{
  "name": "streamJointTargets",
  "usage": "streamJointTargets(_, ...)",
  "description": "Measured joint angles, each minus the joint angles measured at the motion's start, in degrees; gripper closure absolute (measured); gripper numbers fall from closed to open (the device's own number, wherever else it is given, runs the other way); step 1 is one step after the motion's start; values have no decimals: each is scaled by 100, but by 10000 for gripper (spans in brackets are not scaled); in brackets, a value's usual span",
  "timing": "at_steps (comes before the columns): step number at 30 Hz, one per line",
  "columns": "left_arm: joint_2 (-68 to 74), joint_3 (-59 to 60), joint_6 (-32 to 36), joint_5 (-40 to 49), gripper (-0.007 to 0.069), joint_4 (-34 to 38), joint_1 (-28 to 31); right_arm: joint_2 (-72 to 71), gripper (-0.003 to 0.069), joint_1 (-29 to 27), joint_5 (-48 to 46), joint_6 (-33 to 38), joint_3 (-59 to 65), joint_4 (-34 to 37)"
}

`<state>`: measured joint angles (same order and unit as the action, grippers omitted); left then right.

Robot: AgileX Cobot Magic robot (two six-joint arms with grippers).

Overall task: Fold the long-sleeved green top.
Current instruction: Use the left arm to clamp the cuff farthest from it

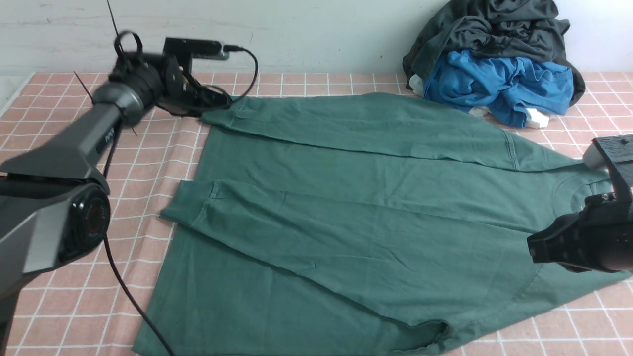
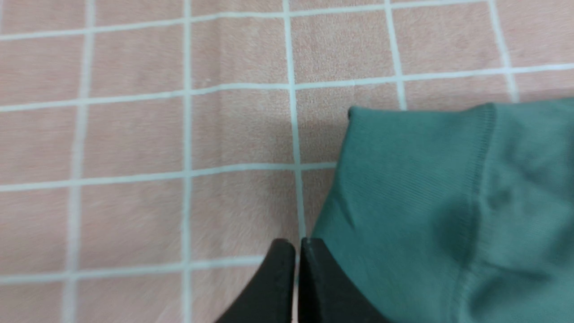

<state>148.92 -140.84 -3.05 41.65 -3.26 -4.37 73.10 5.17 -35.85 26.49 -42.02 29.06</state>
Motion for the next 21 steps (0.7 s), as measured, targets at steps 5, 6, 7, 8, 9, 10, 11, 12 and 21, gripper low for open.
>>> streamJointTargets(5,-856,-118,305,1542,628,-71,-88,0,671,0,-11,117,0,4)
streamJointTargets(6,-1031,-147,491,1771,628,-39,-113,0,671,0,-16,121,0,28)
streamJointTargets(7,-1093,-152,587,1848,628,-11,-119,0,671,0,-17,121,0,38)
streamJointTargets(8,-1122,-159,686,1865,628,24,-124,0,671,0,-17,121,0,52)
streamJointTargets(9,-1127,-169,733,1849,628,44,-124,0,671,0,-17,121,0,66)
streamJointTargets(10,-1079,-165,781,1796,626,76,-124,0,671,0,-17,121,0,84)
streamJointTargets(11,-1049,-165,793,1771,624,83,-124,0,671,0,-17,121,0,100)
streamJointTargets(12,-938,-165,808,1616,607,91,-112,0,671,0,-12,128,0,127)
streamJointTargets(21,72,-148,907,-433,217,290,-4,0,671,0,3,181,0,252)
